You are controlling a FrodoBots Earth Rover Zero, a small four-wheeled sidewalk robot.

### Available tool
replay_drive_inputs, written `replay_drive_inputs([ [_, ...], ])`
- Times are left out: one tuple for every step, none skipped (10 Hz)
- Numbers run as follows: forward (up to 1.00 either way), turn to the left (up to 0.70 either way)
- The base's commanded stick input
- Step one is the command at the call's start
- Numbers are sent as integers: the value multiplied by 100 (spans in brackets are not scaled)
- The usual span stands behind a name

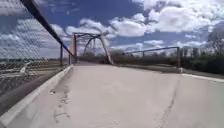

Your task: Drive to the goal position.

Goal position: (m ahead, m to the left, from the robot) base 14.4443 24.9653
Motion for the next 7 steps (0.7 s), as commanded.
replay_drive_inputs([
  [0,0],
  [0,0],
  [0,0],
  [0,0],
  [36,0],
  [70,0],
  [70,0],
])
